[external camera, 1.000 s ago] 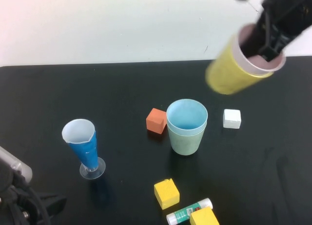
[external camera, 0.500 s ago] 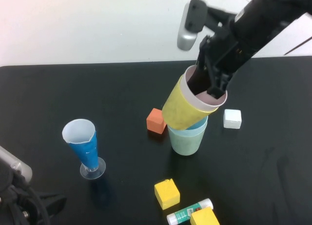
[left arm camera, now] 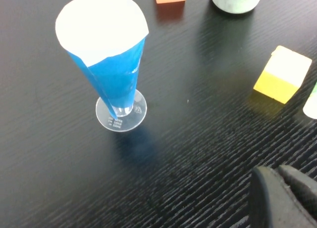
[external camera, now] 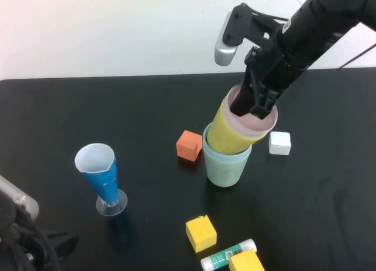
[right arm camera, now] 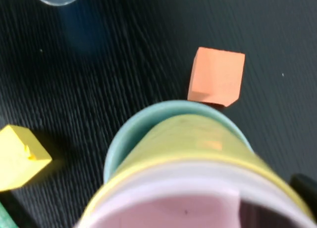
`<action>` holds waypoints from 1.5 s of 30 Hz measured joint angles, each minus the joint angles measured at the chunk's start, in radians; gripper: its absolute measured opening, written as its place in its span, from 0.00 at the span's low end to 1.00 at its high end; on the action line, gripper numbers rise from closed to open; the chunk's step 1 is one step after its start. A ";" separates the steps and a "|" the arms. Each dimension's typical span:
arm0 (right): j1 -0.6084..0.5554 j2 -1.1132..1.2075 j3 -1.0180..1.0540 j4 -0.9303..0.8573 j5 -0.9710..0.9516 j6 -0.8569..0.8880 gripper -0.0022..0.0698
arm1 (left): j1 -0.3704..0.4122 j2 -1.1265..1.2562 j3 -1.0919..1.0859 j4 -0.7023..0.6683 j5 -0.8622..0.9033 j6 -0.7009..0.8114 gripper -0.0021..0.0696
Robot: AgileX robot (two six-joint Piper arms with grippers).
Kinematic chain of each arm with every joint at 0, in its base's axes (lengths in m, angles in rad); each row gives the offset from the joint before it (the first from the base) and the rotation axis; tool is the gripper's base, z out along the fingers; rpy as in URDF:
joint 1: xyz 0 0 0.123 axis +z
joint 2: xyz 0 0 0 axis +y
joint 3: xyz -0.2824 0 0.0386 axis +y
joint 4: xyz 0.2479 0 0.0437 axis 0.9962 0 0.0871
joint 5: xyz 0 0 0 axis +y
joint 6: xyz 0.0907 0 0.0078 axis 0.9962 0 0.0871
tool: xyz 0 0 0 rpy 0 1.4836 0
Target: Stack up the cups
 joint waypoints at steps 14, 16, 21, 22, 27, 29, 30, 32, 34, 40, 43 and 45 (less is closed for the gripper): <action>0.000 -0.068 -0.100 0.019 0.076 0.074 0.48 | 0.000 -0.018 0.002 0.020 -0.069 0.006 0.03; 0.000 -0.109 -0.102 0.035 0.084 0.074 0.47 | 0.000 -0.038 0.012 0.022 -0.104 0.006 0.03; 0.000 -0.242 -0.044 0.095 0.094 0.019 0.34 | 0.000 -0.100 0.074 0.023 -0.135 -0.035 0.03; 0.000 -0.274 -0.025 0.110 0.094 0.005 0.31 | 0.000 -0.119 0.091 0.026 -0.137 -0.052 0.03; 0.000 -0.436 0.134 0.195 0.097 -0.088 0.08 | 0.000 -0.237 0.160 0.116 -0.145 -0.216 0.03; 0.000 -0.506 0.222 0.210 0.097 -0.104 0.05 | 0.000 -0.287 0.179 0.176 -0.145 -0.291 0.03; 0.000 -0.547 0.271 0.217 0.084 -0.114 0.04 | 0.000 -0.314 0.188 0.218 -0.131 -0.343 0.03; 0.000 -0.634 0.361 0.225 0.031 -0.126 0.04 | 0.000 -0.364 0.193 0.274 -0.099 -0.404 0.03; 0.000 -0.716 0.454 0.229 -0.035 -0.145 0.03 | 0.000 -0.403 0.193 0.326 -0.060 -0.443 0.03; 0.000 -0.989 0.763 0.260 -0.303 -0.231 0.03 | 0.000 -0.438 0.199 0.381 0.037 -0.471 0.03; 0.000 -1.113 0.901 0.281 -0.443 -0.250 0.03 | 0.000 -0.438 0.199 0.381 0.058 -0.471 0.03; 0.000 -1.186 0.990 0.285 -0.526 -0.257 0.03 | 0.000 -0.438 0.199 0.381 0.062 -0.471 0.03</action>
